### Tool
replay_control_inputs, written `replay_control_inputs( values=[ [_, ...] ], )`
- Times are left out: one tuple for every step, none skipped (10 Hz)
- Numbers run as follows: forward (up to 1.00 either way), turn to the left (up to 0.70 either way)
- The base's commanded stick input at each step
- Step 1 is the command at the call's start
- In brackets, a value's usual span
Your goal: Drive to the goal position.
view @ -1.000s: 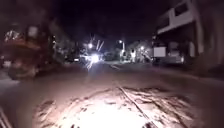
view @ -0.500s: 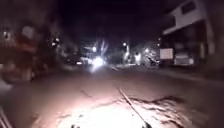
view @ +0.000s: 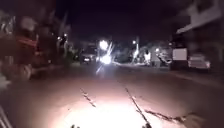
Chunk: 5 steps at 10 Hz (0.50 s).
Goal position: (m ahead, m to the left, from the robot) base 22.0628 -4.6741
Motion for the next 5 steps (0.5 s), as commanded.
replay_control_inputs(
  values=[
    [0.85, 0.0],
    [0.85, 0.0],
    [0.85, 0.0],
    [0.85, 0.0],
    [0.85, 0.0]
  ],
)
